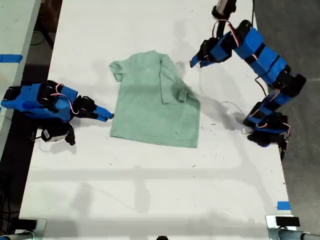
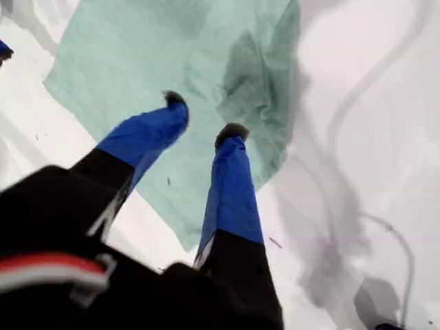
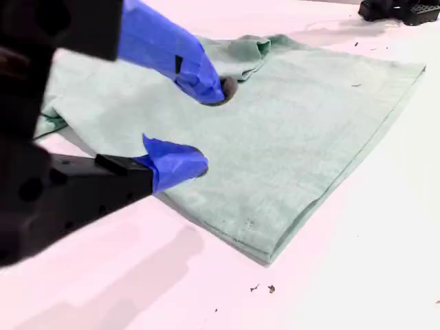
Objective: Fold t shirt
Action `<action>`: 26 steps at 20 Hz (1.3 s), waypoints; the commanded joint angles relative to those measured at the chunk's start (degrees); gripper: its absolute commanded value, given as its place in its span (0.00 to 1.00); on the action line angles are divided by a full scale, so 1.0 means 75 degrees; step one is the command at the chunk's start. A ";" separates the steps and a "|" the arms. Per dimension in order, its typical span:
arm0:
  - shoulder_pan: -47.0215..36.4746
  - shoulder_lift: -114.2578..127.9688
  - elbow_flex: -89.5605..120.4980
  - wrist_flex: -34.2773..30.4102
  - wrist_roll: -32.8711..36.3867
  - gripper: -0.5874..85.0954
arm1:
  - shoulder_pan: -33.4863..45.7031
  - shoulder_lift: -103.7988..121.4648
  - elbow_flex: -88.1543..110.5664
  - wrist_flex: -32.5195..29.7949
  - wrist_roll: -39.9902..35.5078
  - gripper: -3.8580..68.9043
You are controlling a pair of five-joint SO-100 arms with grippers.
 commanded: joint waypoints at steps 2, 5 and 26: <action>-0.0094 0.0047 0.0000 -0.0012 0.0023 0.17 | -0.1383 0.2238 0.2836 -0.0340 0.0750 0.08; -0.0094 0.0047 0.0000 -0.0012 0.0023 0.17 | -0.2707 0.3363 0.4898 -0.0879 0.1746 0.08; -0.0105 0.0047 0.0000 -0.0012 0.0023 0.17 | -0.4031 1.2574 1.4777 -0.2695 0.3762 0.18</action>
